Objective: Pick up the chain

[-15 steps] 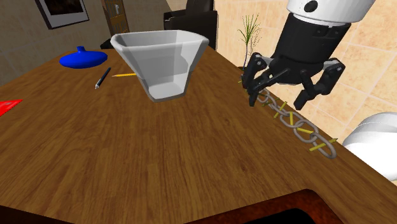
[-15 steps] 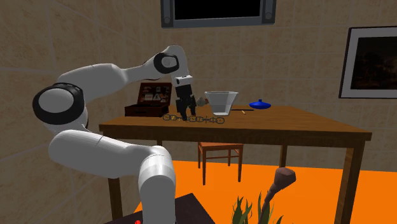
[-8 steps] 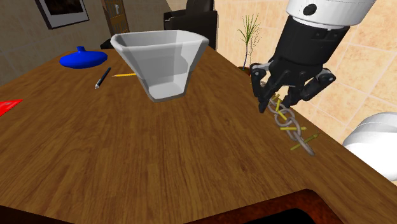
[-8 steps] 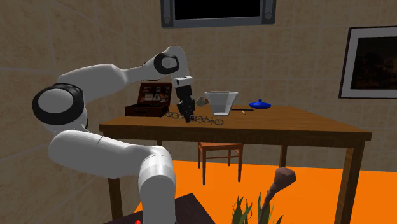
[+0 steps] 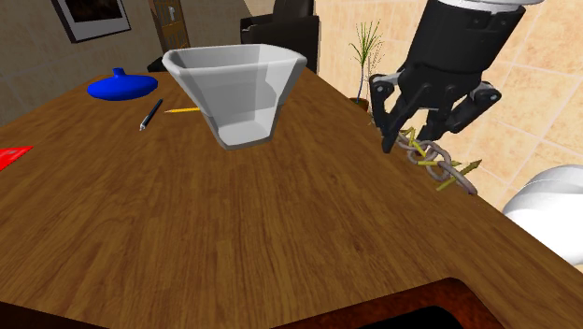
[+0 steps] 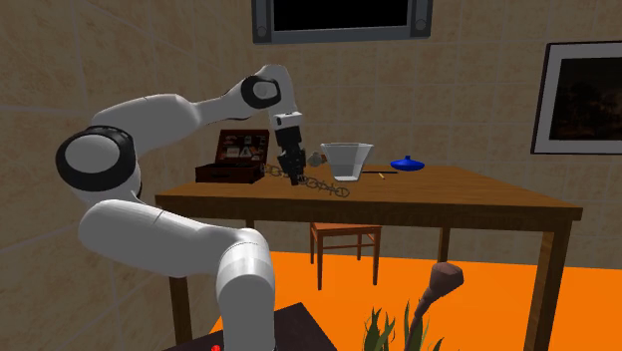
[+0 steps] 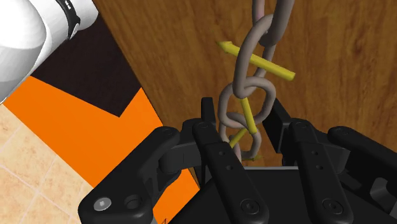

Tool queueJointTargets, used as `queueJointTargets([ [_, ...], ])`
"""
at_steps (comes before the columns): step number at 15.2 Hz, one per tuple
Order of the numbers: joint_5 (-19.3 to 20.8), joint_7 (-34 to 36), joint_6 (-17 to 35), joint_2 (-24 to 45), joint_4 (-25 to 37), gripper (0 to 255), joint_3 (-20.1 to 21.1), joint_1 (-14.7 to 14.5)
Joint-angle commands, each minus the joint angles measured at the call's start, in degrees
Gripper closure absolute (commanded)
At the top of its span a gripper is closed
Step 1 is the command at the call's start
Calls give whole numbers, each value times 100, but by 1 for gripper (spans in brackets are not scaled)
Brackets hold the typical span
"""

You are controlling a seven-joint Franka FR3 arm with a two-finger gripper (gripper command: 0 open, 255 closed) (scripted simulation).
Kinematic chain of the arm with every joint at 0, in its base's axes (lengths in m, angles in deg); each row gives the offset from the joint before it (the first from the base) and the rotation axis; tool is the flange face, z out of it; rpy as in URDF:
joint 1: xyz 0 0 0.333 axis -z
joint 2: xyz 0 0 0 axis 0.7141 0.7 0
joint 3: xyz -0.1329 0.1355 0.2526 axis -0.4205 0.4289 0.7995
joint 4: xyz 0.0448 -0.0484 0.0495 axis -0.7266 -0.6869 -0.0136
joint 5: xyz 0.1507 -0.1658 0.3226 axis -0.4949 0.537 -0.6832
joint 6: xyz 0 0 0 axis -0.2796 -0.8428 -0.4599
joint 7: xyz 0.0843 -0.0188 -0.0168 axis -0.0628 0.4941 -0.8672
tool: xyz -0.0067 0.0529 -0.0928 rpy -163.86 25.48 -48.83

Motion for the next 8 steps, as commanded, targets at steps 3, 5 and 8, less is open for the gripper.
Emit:
queueJointTargets([
  [3, 110, 5, -230, 166, 389, 255, -99, 72],
  [5, 159, 8, -336, 257, 584, 255, -138, 110],
  [8, 229, 14, -497, 400, 884, 255, -190, 167],
])
